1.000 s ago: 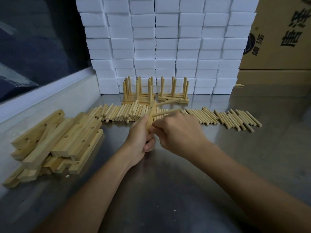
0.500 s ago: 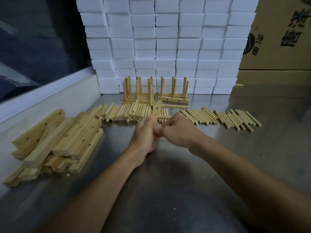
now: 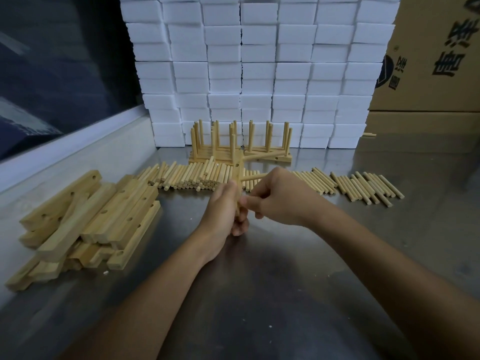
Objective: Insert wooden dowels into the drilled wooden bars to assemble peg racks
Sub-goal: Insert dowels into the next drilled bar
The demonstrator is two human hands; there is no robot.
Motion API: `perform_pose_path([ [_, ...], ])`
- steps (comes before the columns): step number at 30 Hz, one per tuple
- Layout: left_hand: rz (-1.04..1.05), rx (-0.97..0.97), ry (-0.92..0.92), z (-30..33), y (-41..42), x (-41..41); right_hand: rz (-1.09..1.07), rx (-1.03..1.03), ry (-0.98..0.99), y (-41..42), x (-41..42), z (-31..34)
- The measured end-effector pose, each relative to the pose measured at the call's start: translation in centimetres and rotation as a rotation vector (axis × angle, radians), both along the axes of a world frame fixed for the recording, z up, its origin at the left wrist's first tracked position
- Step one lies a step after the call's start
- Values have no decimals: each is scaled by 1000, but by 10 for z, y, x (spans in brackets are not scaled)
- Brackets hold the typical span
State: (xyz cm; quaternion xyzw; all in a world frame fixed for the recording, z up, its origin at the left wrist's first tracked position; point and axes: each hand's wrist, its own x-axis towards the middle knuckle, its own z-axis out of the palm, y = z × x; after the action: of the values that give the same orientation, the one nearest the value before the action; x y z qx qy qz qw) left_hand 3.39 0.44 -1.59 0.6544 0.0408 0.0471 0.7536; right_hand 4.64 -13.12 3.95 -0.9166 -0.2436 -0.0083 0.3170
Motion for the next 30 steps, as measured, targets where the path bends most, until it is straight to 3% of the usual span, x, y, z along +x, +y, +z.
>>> perform_pose_path([
  [5,1,-108,30,7,3,-1,-41,206,166,-13,9,7],
  [9,9,-173,43,8,3,-2,-91,245,294,-22,14,6],
  [20,52,-252,29,8,4,-2,-323,346,218,-23,23,-7],
  [26,70,-185,11,8,2,-5,-109,320,517,-20,17,-13],
  [30,81,-164,12,7,2,-5,-74,341,516,-17,18,-20],
])
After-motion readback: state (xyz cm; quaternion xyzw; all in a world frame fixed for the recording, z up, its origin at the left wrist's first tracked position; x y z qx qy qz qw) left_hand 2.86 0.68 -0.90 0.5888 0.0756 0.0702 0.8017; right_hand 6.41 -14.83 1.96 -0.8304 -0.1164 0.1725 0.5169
